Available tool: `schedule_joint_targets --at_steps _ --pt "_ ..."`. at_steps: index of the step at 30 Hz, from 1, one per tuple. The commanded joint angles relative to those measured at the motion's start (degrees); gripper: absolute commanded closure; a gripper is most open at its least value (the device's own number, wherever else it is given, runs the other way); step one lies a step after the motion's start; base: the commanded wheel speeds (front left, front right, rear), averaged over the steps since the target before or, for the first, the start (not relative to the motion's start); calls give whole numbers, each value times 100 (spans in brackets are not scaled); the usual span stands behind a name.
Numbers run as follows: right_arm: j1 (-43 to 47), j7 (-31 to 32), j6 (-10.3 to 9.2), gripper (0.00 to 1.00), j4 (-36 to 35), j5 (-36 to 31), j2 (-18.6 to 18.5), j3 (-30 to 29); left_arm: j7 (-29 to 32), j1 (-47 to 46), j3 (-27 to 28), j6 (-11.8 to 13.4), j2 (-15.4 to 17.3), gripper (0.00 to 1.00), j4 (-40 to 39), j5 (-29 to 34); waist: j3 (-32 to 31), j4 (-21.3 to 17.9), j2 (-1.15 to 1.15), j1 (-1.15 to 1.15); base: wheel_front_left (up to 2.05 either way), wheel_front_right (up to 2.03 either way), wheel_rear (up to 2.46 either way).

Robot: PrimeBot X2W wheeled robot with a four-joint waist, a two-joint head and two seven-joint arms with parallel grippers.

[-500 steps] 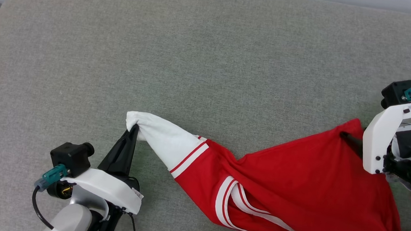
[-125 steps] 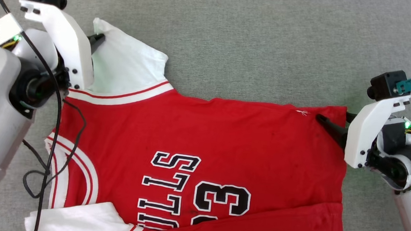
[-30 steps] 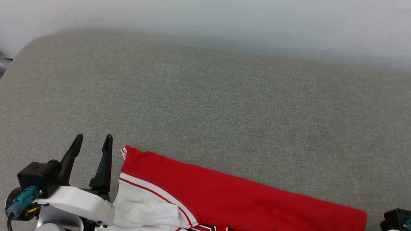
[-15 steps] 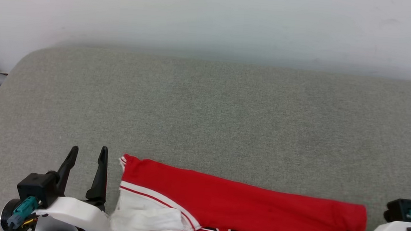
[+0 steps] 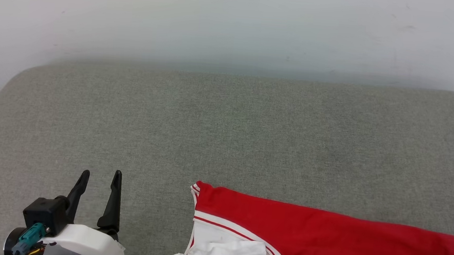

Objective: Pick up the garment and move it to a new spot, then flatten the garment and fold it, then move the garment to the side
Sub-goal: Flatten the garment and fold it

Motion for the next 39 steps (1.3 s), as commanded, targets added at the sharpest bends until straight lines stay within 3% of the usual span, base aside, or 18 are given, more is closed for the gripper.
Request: schedule_joint_targets --at_steps 1,8,12,18,28,37,38,39 --pt "-33 58 -5 100 -12 141 136 4 5 56 2 3 -9 0 2 -25 -5 -6 0 0 0 0 0" --pt "11 1187 -4 100 -330 1954 1095 -126 27 81 -56 -9 -35 0 41 -39 -108 9 0 0 0 0 0" --pt "73 1509 -4 100 -273 3046 1202 134 60 47 -93 -3 -29 0 22 -34 -112 52 0 0 0 0 0" --pt "26 1174 -4 100 105 4342 1199 1230 119 -127 -157 -40 -20 0 -18 -4 -32 198 0 0 0 0 0" --pt "-477 268 -4 100 480 5008 1198 2921 125 -409 -208 -133 -100 0 43 -7 264 587 0 0 0 0 0" --pt "-1105 -651 -4 100 954 4905 1198 3880 63 -625 -186 -212 -211 0 169 19 611 752 0 0 0 0 0" --pt "-1141 -721 -4 89 1019 4855 1196 3950 60 -629 -183 -223 -220 0 182 26 637 756 0 0 0 0 0" --pt "-1181 -792 -4 67 1074 4832 1197 4010 49 -642 -181 -229 -230 0 202 32 659 758 0 0 0 0 0"
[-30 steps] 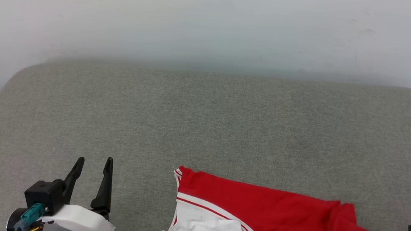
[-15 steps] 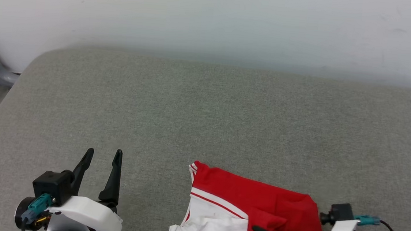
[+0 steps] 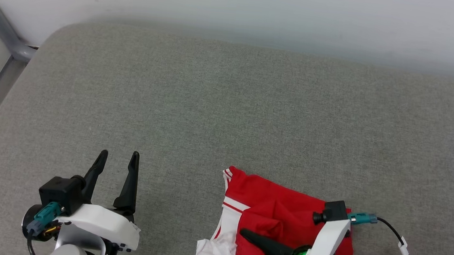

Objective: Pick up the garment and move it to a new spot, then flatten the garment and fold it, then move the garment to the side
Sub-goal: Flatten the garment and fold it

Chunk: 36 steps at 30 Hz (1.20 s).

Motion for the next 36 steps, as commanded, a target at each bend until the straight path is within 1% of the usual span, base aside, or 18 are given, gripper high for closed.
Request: schedule_joint_targets --at_steps 1,4,9,12,14,16,19,25,28,31,34,36 --pt "-101 -100 -3 0 6 -3 8 23 -35 -61 21 -34 -29 0 11 27 33 7 0 -1 0 0 0" --pt "-178 -335 -3 0 -8 19 6 140 -51 -95 36 -42 -60 0 57 34 70 -8 0 -1 0 0 0" --pt "-293 -890 -3 0 -407 -288 -221 329 -87 -79 55 -74 -125 0 153 48 -6 -93 0 -1 0 0 0" --pt "-360 -1383 -3 0 -658 -732 -456 403 -90 -55 59 -90 -144 0 181 63 -73 -147 0 -1 0 0 0" --pt "-406 -1884 -3 0 -702 -1205 -623 343 -95 -35 66 -90 -153 0 193 72 -117 -190 0 -1 0 0 0" --pt "-414 -2329 -3 0 -674 -1607 -681 262 -99 -10 82 -87 -182 0 199 87 -165 -231 0 -1 0 0 0" --pt "-413 -2930 -3 0 -539 -2378 -809 -23 -111 83 130 -50 -191 0 218 110 -255 -321 0 -1 0 0 0" --pt "-176 -3630 -3 0 -342 -3722 -720 -851 -127 276 220 10 -212 0 248 137 -536 -497 0 -1 0 0 0" --pt "7 -3860 -3 0 -518 -4467 -688 -1296 -127 388 239 48 -193 0 261 173 -703 -580 0 -1 0 0 0" --pt "218 -4002 -3 0 -837 -5196 -638 -1695 -131 445 271 94 -177 0 251 210 -828 -649 0 -1 0 0 0" --pt "442 -4038 -4 0 -1273 -5837 -550 -1994 -134 501 321 133 -174 0 222 248 -892 -706 0 -1 0 0 0" --pt "610 -3966 -4 0 -1515 -6141 -489 -2104 -136 512 363 135 -157 0 226 276 -922 -737 0 -1 0 0 0"
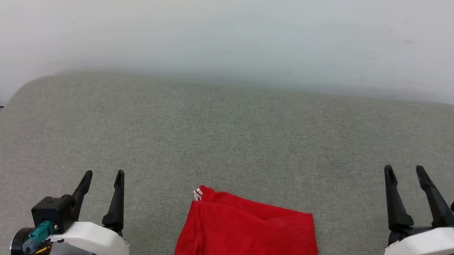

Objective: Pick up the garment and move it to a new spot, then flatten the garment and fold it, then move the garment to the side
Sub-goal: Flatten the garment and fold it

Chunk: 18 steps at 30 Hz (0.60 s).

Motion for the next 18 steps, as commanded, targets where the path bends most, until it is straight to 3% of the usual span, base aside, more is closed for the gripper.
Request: schedule_joint_targets --at_steps 1,7,18 --pt "145 -9 -5 0 -169 -217 39 -55 -36 50 37 17 24 0 -2 44 -31 -31 0 0 0 0 0" --pt "692 281 -5 0 -784 -711 235 -123 -39 146 58 43 -23 0 77 178 -94 -58 0 0 0 0 0" --pt "1002 414 -5 0 -1177 -718 415 -227 -40 339 267 -61 -188 0 153 309 -123 -119 0 0 0 0 0"
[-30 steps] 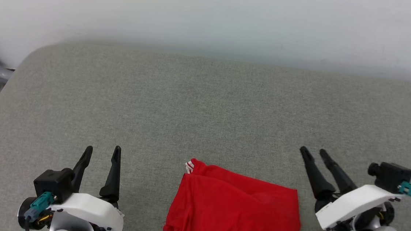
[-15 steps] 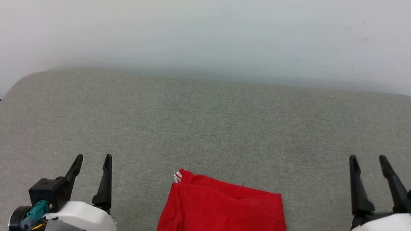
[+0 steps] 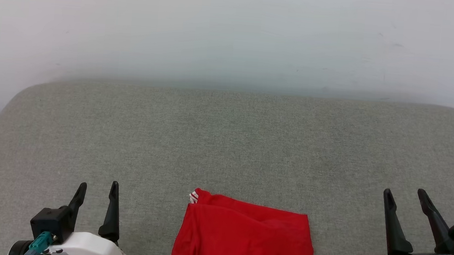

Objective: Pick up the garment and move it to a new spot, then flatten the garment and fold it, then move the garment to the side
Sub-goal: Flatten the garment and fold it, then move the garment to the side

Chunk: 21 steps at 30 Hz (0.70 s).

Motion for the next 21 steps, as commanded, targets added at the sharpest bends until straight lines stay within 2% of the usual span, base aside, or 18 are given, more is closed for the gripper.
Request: schedule_joint_targets --at_steps 1,11,15,21 --pt "70 29 -5 0 -20 64 29 -7 -39 75 28 -14 -31 0 5 49 -1 1 0 0 0 0 0" --pt "47 150 -5 0 94 320 104 -215 -40 3 164 -126 -73 0 25 146 107 -23 0 0 0 0 0" --pt "90 628 -6 0 376 791 -75 -440 -40 -136 190 -173 -107 0 7 190 216 43 0 0 0 0 0" --pt "97 1943 -5 0 777 1683 -536 -334 -39 -344 307 -247 -178 0 -98 290 582 172 0 0 0 0 0"
